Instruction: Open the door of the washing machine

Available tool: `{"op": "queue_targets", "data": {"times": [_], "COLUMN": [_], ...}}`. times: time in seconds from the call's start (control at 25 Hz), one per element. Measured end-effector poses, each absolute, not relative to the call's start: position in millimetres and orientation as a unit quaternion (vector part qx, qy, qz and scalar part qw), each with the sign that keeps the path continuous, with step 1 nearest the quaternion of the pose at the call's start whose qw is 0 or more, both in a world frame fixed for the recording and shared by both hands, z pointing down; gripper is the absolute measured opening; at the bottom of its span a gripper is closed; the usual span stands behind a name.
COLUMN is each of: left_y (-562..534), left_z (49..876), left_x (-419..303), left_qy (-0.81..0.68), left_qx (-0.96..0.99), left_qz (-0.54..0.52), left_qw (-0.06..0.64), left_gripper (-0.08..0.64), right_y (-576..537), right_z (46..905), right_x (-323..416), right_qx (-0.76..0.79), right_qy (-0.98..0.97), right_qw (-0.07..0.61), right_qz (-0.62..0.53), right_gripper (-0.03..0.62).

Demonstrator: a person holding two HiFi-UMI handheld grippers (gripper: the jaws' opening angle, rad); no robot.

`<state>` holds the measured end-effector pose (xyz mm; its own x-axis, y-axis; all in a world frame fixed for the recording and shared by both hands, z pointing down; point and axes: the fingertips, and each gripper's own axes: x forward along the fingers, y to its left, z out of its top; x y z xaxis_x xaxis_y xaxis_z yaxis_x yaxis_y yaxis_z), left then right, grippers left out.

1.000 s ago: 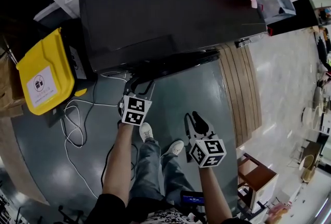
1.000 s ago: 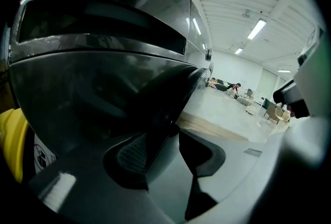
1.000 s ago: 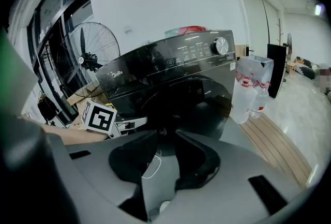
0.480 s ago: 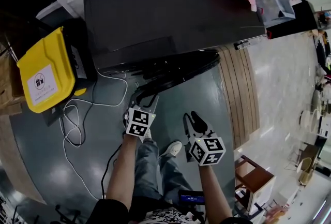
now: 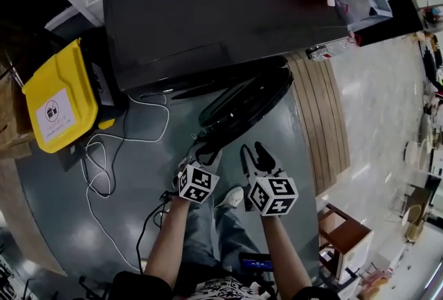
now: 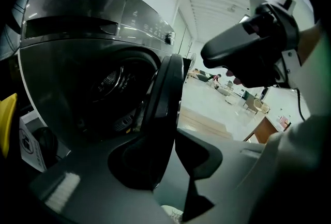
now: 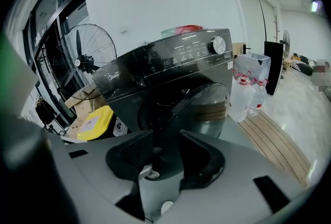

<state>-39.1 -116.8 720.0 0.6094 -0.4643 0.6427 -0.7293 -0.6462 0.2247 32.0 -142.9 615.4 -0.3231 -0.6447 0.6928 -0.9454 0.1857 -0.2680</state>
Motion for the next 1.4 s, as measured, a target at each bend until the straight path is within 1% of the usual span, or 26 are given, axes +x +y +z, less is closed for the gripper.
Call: {"op": "queue_targets", "data": {"times": [0.2, 0.28, 0.4, 0.48, 0.64, 0.72, 0.84, 0.96, 1.04, 1.12, 1.4], "left_y": [-93, -84, -69, -59, -41, -34, -26, -28, -34, -44, -96], "left_z": [719, 719, 719, 719, 719, 718, 714, 710, 705, 698, 684], "left_x": [-16, -6, 11, 24, 49, 62, 74, 69, 59, 48, 4], "left_qy": [-0.316, -0.307, -0.286, -0.268, -0.235, -0.22, -0.199, -0.204, -0.226, -0.249, -0.341], "left_qx": [0.873, 0.875, 0.881, 0.886, 0.893, 0.897, 0.904, 0.905, 0.902, 0.898, 0.874], "left_qz": [0.284, 0.285, 0.288, 0.295, 0.298, 0.296, 0.284, 0.267, 0.253, 0.236, 0.199], "left_qw": [0.24, 0.242, 0.244, 0.238, 0.241, 0.243, 0.251, 0.261, 0.269, 0.276, 0.283], "left_gripper": [0.129, 0.129, 0.126, 0.098, 0.103, 0.103, 0.108, 0.149, 0.141, 0.114, 0.112], "right_y": [-141, -139, -134, -131, -123, -119, -114, -111, -105, -98, -82], "right_z": [623, 625, 631, 635, 645, 647, 648, 650, 651, 651, 652], "right_x": [39, 44, 54, 59, 72, 83, 96, 106, 115, 126, 172], "right_qx": [0.554, 0.557, 0.563, 0.566, 0.578, 0.592, 0.598, 0.597, 0.597, 0.6, 0.627], "right_qy": [-0.721, -0.717, -0.708, -0.702, -0.687, -0.676, -0.672, -0.674, -0.672, -0.668, -0.634], "right_qw": [0.22, 0.218, 0.229, 0.233, 0.251, 0.272, 0.29, 0.29, 0.292, 0.294, 0.308], "right_qz": [0.353, 0.359, 0.36, 0.364, 0.362, 0.345, 0.327, 0.324, 0.327, 0.329, 0.332], "right_gripper": [0.204, 0.207, 0.209, 0.209, 0.208, 0.181, 0.179, 0.171, 0.167, 0.162, 0.143]}}
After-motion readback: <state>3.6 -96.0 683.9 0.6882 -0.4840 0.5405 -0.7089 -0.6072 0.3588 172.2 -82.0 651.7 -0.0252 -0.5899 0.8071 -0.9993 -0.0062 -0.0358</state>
